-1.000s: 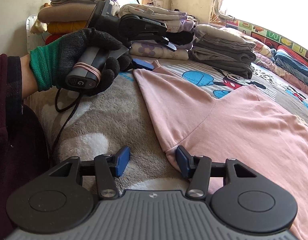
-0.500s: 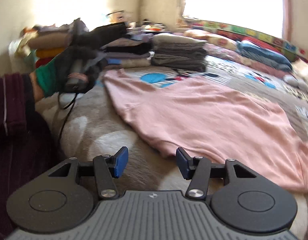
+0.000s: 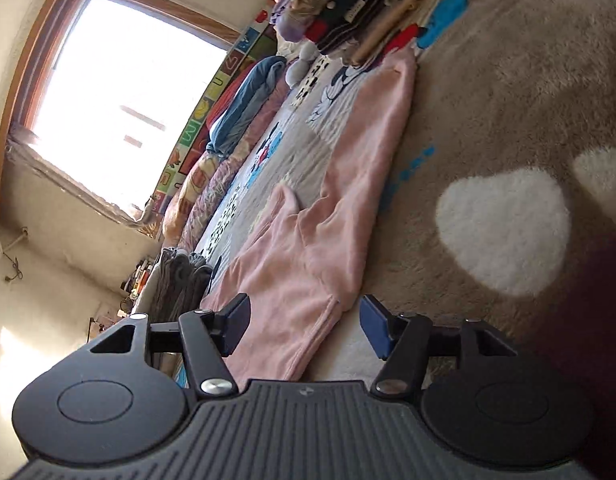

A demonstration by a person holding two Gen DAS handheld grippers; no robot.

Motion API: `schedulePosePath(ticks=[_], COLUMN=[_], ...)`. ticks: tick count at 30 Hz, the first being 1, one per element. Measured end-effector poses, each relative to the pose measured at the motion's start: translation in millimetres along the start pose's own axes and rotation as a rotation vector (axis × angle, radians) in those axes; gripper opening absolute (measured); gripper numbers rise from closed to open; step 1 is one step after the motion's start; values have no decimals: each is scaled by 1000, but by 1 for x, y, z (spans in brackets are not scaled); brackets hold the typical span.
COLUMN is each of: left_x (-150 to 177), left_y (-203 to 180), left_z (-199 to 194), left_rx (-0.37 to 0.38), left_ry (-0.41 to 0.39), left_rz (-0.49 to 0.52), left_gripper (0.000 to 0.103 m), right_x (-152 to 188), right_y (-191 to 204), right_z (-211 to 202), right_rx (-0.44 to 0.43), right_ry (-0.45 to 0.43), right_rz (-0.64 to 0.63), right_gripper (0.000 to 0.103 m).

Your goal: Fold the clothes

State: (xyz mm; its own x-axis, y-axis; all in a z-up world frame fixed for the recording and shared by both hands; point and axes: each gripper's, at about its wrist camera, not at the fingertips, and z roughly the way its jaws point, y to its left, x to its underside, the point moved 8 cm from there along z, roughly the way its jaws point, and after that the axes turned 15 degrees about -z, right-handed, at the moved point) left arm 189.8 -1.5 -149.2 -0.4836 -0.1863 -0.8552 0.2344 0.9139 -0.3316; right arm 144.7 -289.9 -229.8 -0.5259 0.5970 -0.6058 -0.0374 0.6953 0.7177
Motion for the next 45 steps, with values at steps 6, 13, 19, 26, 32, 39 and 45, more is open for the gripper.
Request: schedulePosePath(ticks=[6, 13, 19, 26, 32, 39, 45], left_x=[66, 124, 142, 146, 149, 157, 165], left_y=[-94, -134, -139, -156, -172, -182, -180], left_z=[-4, 20, 49, 73, 94, 110, 107], left_rx=[48, -74, -186, -250, -304, -316, -344], left_ry=[29, -10, -16, -31, -44, 7, -31], left_rz=[412, 763, 906, 1029, 1136, 1201, 1205], left_gripper=[70, 56, 49, 39, 39, 13, 5], right_x=[-7, -30, -66, -121, -154, -163, -170], right_y=[-25, -59, -86, -109, -118, -134, -141], right_z=[-3, 9, 30, 68, 96, 108, 86], right_rx=[-16, -15, -14, -21, -34, -20, -26], right_ry=[-27, -68, -88, -73, -41, -38, -135], right_rz=[126, 227, 251, 242, 180, 131, 152], right_gripper=[70, 68, 60, 59, 58, 18, 5])
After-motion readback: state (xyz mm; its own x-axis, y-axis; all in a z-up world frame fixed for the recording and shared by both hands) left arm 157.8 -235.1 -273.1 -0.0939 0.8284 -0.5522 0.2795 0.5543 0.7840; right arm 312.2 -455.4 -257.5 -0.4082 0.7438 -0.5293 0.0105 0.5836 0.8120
